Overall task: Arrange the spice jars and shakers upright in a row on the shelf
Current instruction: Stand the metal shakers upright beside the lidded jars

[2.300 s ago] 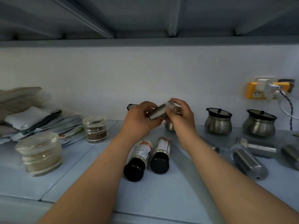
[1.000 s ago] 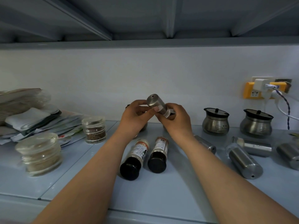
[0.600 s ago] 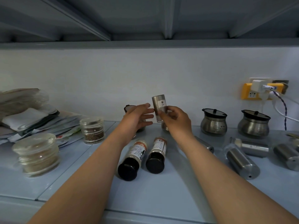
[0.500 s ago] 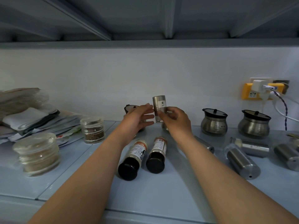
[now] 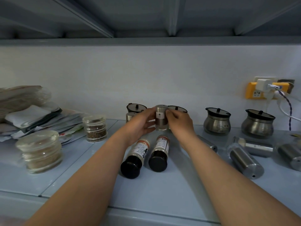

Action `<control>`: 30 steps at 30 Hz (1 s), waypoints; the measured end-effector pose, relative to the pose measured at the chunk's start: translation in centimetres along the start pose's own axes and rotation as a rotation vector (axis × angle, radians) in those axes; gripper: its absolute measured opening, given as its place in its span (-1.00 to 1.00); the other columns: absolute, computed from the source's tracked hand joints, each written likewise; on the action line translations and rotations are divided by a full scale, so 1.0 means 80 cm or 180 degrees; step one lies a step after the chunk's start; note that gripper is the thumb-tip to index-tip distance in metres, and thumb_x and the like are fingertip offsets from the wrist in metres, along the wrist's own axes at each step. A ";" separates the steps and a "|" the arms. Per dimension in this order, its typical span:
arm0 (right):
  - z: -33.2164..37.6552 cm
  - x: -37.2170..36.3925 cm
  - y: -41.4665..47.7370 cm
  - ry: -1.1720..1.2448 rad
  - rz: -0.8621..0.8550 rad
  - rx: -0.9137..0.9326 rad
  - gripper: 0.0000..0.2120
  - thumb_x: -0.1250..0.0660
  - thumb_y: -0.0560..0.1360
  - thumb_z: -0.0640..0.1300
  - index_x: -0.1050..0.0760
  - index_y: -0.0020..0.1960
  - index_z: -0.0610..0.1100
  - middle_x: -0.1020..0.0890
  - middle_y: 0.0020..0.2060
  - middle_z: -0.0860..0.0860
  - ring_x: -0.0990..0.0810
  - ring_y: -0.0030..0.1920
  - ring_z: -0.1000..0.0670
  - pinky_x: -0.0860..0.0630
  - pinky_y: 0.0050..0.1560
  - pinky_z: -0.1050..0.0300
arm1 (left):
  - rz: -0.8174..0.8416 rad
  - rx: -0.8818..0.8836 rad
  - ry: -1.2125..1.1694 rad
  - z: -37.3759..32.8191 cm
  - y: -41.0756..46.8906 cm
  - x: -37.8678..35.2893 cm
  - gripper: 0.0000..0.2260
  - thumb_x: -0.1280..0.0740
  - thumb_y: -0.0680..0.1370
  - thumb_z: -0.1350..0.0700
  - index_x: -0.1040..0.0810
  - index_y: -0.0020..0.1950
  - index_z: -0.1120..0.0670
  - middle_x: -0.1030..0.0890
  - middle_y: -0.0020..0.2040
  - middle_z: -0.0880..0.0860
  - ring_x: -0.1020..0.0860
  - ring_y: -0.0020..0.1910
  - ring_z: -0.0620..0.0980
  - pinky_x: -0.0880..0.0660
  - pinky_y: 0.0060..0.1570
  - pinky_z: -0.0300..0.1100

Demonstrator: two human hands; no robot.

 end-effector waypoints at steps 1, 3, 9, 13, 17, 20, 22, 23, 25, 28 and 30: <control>0.000 -0.002 0.000 0.0030 0.0049 0.0031 -0.71 -0.16 0.58 -0.07 -0.62 0.02 -0.16 -0.65 -0.12 -0.08 -0.56 -0.10 -0.05 -0.47 -0.02 0.09 | 0.0002 0.0034 0.0073 0.003 0.001 -0.001 -0.72 -0.14 0.61 -0.04 -0.51 0.19 0.05 -0.59 0.14 0.02 -0.54 0.16 0.00 -0.42 0.22 -0.13; -0.001 -0.006 -0.001 0.0128 0.0173 0.0065 -0.74 -0.16 0.59 -0.09 -0.61 0.09 -0.10 -0.64 -0.08 -0.02 -0.54 -0.09 0.02 -0.42 -0.14 0.24 | -0.0088 0.0113 0.0138 0.007 0.004 0.002 -0.67 -0.14 0.61 -0.04 -0.49 0.28 0.08 -0.57 0.21 0.05 -0.52 0.21 0.03 -0.41 0.27 -0.11; -0.020 -0.009 0.007 0.0534 0.0023 -0.0353 -0.77 -0.20 0.57 -0.11 -0.46 0.21 -0.07 -0.57 0.15 -0.04 -0.53 0.06 -0.01 -0.44 0.04 0.15 | -0.0070 0.0213 0.0386 0.009 0.003 0.006 -0.78 -0.12 0.60 -0.10 -0.48 0.10 -0.04 -0.54 0.10 -0.05 -0.51 0.15 -0.03 -0.40 0.26 -0.07; -0.030 -0.017 0.009 0.0642 0.0039 -0.0563 -0.88 -0.21 0.57 -0.14 -0.44 0.09 -0.11 -0.57 0.04 -0.08 -0.55 0.00 -0.06 -0.54 0.03 0.02 | -0.0001 0.0306 0.0514 0.012 0.002 0.005 -0.76 -0.12 0.60 -0.12 -0.47 0.10 -0.03 -0.54 0.09 -0.04 -0.50 0.14 -0.03 -0.38 0.27 -0.05; -0.034 -0.021 0.009 0.0643 0.0205 -0.0637 -0.84 -0.23 0.56 -0.17 -0.44 0.13 -0.13 -0.56 0.02 -0.06 -0.55 0.00 -0.04 -0.48 -0.09 0.15 | 0.0060 0.0399 0.0628 0.016 -0.001 0.003 -0.76 -0.10 0.61 -0.13 -0.47 0.06 -0.05 -0.53 0.12 -0.02 -0.47 0.15 -0.03 -0.37 0.24 -0.08; -0.033 -0.022 0.008 0.0612 0.0247 -0.0666 -0.77 -0.21 0.55 -0.20 -0.44 0.20 -0.13 -0.57 0.08 -0.07 -0.55 0.02 -0.04 -0.47 -0.14 0.18 | 0.0047 0.0449 0.0651 0.016 -0.002 0.003 -0.61 -0.08 0.61 -0.15 -0.38 0.33 0.02 -0.47 0.32 0.07 -0.44 0.19 -0.02 -0.35 0.28 -0.06; -0.032 -0.022 0.008 0.0561 0.0265 -0.0670 -0.73 -0.20 0.55 -0.21 -0.44 0.25 -0.14 -0.56 0.11 -0.06 -0.54 0.04 -0.03 -0.44 -0.20 0.23 | 0.0046 0.0466 0.0657 0.015 -0.003 0.003 -0.63 -0.07 0.61 -0.15 -0.37 0.32 0.00 -0.44 0.36 0.07 -0.43 0.19 -0.02 -0.34 0.30 -0.05; -0.032 -0.022 0.008 0.0538 0.0275 -0.0673 -0.70 -0.19 0.55 -0.21 -0.44 0.27 -0.14 -0.56 0.13 -0.05 -0.54 0.05 -0.02 -0.43 -0.20 0.23 | 0.0047 0.0469 0.0652 0.015 -0.003 0.003 -0.65 -0.07 0.61 -0.15 -0.37 0.30 -0.02 -0.43 0.37 0.07 -0.42 0.20 -0.02 -0.34 0.31 -0.05; -0.033 -0.022 0.008 0.0546 0.0294 -0.0673 -0.68 -0.19 0.54 -0.22 -0.45 0.29 -0.14 -0.57 0.15 -0.05 -0.55 0.08 -0.03 -0.44 -0.18 0.22 | 0.0046 0.0469 0.0646 0.016 -0.003 0.003 -0.62 -0.09 0.60 -0.16 -0.36 0.33 -0.02 -0.42 0.38 0.05 -0.42 0.20 -0.02 -0.35 0.30 -0.05; -0.033 -0.023 0.008 0.0619 0.0320 -0.0705 -0.66 -0.18 0.53 -0.22 -0.46 0.29 -0.12 -0.58 0.15 -0.06 -0.56 0.08 -0.03 -0.45 -0.25 0.24 | 0.0034 0.0489 0.0632 0.018 -0.002 0.004 -0.56 -0.10 0.59 -0.18 -0.34 0.39 0.01 -0.42 0.39 0.04 -0.42 0.17 -0.03 -0.37 0.24 -0.09; -0.032 -0.023 0.009 0.0594 0.0296 -0.0706 -0.68 -0.19 0.53 -0.21 -0.47 0.27 -0.11 -0.58 0.13 -0.04 -0.56 0.07 -0.03 -0.46 -0.17 0.21 | 0.0028 0.0486 0.0609 0.017 -0.001 0.004 -0.56 -0.10 0.59 -0.17 -0.34 0.39 0.01 -0.41 0.39 0.04 -0.42 0.20 -0.02 -0.36 0.24 -0.09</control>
Point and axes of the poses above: each hand's wrist, its own y-axis towards the middle knuckle, its own x-axis out of the back of the hand, z = x × y, the point moved 6 cm from there along y, towards the middle knuckle
